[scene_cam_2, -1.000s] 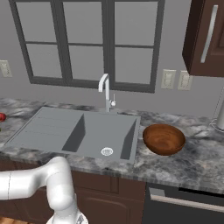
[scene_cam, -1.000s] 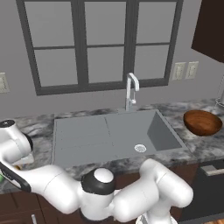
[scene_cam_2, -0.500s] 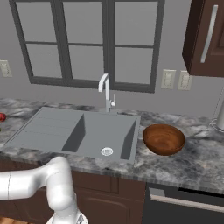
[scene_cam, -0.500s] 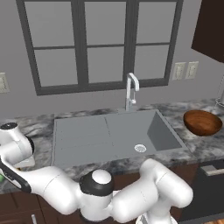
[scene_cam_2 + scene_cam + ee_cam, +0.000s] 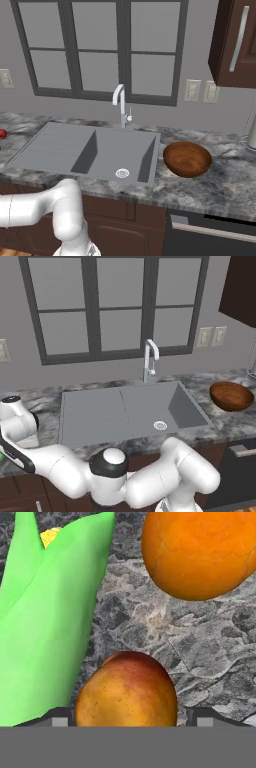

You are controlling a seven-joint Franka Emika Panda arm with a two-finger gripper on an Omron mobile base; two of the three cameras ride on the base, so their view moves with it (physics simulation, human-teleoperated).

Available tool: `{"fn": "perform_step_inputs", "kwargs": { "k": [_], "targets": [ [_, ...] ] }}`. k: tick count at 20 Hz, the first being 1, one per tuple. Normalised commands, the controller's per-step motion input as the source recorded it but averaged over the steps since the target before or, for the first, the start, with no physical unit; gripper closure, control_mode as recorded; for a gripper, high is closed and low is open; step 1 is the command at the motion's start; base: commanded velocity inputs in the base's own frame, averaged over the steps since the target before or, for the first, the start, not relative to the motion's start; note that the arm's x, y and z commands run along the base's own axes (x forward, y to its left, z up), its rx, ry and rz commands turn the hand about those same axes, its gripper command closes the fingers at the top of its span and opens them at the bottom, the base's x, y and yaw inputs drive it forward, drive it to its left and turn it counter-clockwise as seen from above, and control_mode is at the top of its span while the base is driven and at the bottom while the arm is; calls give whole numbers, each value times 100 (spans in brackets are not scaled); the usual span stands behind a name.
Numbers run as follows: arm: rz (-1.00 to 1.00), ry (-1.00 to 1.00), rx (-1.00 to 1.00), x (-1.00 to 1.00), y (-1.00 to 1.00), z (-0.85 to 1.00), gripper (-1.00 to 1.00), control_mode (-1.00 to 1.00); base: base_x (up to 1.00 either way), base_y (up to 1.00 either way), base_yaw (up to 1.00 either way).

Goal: There is a mixed pile of frozen fruits and vegetables on the counter. Locate all the frozen vegetables and place the items in a bowl on the counter. Take all the frozen fruits and defrost them in a running sink.

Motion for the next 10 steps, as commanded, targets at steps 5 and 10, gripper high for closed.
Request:
{"fn": "perform_step_inputs", "kwargs": {
  "k": [5, 10],
  "targets": [
    [0, 5, 0, 0, 0, -26, 100, -100, 0, 0, 0],
    [0, 1, 0, 0, 0, -10, 100, -100, 0, 0, 0]
  ]
}}
